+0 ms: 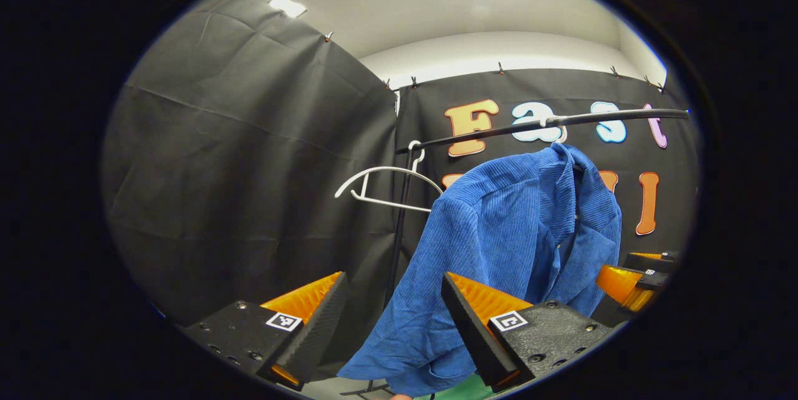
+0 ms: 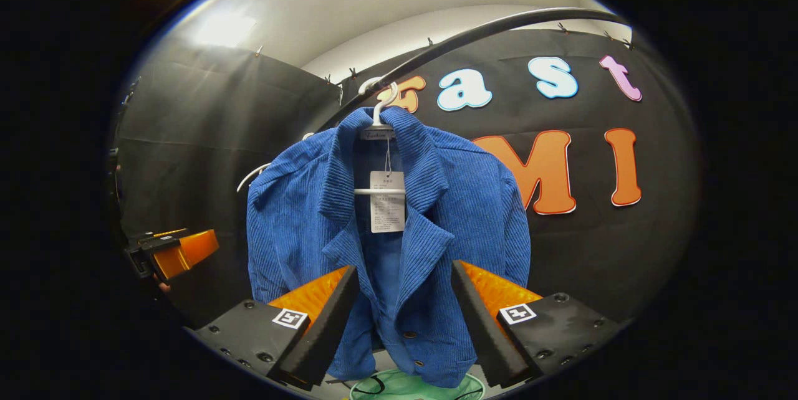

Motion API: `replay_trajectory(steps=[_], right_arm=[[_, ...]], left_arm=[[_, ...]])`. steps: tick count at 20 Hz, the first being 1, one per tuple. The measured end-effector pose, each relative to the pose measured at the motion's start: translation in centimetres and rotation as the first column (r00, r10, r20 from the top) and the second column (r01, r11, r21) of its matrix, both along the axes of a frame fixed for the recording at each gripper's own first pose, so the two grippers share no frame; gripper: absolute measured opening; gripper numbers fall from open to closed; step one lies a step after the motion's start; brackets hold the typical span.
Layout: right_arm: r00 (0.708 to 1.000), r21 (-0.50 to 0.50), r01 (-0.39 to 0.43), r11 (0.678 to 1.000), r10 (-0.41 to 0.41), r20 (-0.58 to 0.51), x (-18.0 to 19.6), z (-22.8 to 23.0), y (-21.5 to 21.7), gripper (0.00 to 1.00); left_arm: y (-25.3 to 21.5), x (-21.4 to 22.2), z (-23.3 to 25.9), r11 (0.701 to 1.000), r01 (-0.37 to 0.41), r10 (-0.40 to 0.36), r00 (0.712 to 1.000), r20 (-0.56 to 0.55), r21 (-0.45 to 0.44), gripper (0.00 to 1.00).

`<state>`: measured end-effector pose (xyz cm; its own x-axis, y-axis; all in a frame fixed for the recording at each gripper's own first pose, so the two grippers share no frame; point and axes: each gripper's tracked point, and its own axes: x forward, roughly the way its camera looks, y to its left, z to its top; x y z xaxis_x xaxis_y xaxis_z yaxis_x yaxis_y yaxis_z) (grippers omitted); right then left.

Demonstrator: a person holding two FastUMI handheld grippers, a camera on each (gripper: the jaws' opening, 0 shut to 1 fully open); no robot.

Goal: Grasp the clothes on the hanger with both hands and then place them into the laundry hamper below.

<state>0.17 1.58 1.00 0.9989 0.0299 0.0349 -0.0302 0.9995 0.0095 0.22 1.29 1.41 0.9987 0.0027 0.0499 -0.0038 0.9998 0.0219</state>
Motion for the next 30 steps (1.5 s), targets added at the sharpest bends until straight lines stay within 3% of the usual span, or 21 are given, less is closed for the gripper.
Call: replay_trajectory(steps=[2, 4, 5, 8, 10, 11, 12, 20, 21, 23, 26, 27, 29, 30], right_arm=[[1.000, 0.001, 0.007, 1.000, -0.007, 0.002, 0.0, 0.1, -0.2, 0.91], [1.000, 0.001, 0.008, 1.000, -0.008, 0.006, -0.1, 0.2, -0.3, 0.91], [1.000, 0.000, 0.008, 1.000, -0.008, 0.006, -0.2, 0.2, -0.3, 1.00], [1.000, 0.002, 0.007, 1.000, -0.007, 0.006, -0.4, 0.3, -0.2, 0.91], [1.000, 0.002, 0.005, 1.000, -0.005, 0.010, -0.7, 0.4, -0.3, 0.91], [1.000, 0.004, 0.005, 1.000, -0.005, 0.014, -0.9, 0.4, -0.3, 0.96], [1.000, 0.006, 0.006, 1.000, -0.006, 0.016, -1.2, 0.4, -0.4, 0.91], [1.000, -0.019, -0.001, 1.000, 0.001, 0.024, -2.9, 0.9, 0.0, 0.91], [1.000, -0.022, -0.004, 1.000, 0.004, 0.030, -3.1, 1.1, 0.2, 0.91], [1.000, -0.026, -0.013, 1.000, 0.014, 0.023, -3.0, 0.9, 0.8, 0.96], [0.999, -0.026, -0.039, 0.999, 0.039, 0.000, -1.9, 0.1, 2.1, 0.96], [0.999, -0.022, -0.038, 0.999, 0.038, -0.008, -1.4, -0.2, 2.3, 0.96], [0.999, -0.002, 0.014, 1.000, -0.014, -0.036, 0.2, -0.9, 1.6, 1.00], [0.998, 0.014, 0.041, 0.999, -0.040, -0.045, 0.8, -1.2, 1.1, 0.96]], left_arm=[[-0.2, -0.1, 0.3, 1.000, 0.007, -0.007, 1.000, 0.006, 0.005, 0.95], [-0.3, -0.2, 0.4, 1.000, 0.012, -0.012, 1.000, 0.012, 0.007, 0.92], [-0.4, -0.3, 0.4, 1.000, 0.015, -0.015, 1.000, 0.011, 0.005, 0.95], [-0.7, -0.5, -0.1, 1.000, 0.023, -0.023, 1.000, -0.009, -0.001, 0.92], [-0.8, -0.8, -0.1, 0.999, 0.033, -0.033, 0.999, -0.013, -0.001, 0.92], [-1.0, -1.0, -0.1, 0.999, 0.040, -0.040, 0.999, -0.009, 0.003, 0.92], [-1.0, -1.3, -0.2, 0.999, 0.046, -0.046, 0.999, -0.009, 0.008, 0.92], [-0.1, -3.6, -0.1, 0.999, 0.039, -0.038, 0.999, -0.025, 0.003, 0.95], [0.0, -3.7, 0.0, 0.999, 0.041, -0.041, 0.999, -0.023, 0.003, 0.92], [0.1, -4.0, -0.1, 0.999, 0.046, -0.046, 0.999, -0.023, 0.002, 0.92], [0.6, -4.2, -0.5, 0.999, 0.042, -0.042, 0.999, -0.032, -0.015, 0.95], [0.6, -4.4, -0.8, 0.999, 0.047, -0.048, 0.998, -0.041, -0.022, 0.92], [1.3, -4.8, -1.3, 0.999, 0.044, -0.045, 0.997, -0.057, -0.018, 0.95], [1.9, -5.0, -1.6, 0.999, 0.038, -0.039, 0.997, -0.065, -0.014, 0.95]])
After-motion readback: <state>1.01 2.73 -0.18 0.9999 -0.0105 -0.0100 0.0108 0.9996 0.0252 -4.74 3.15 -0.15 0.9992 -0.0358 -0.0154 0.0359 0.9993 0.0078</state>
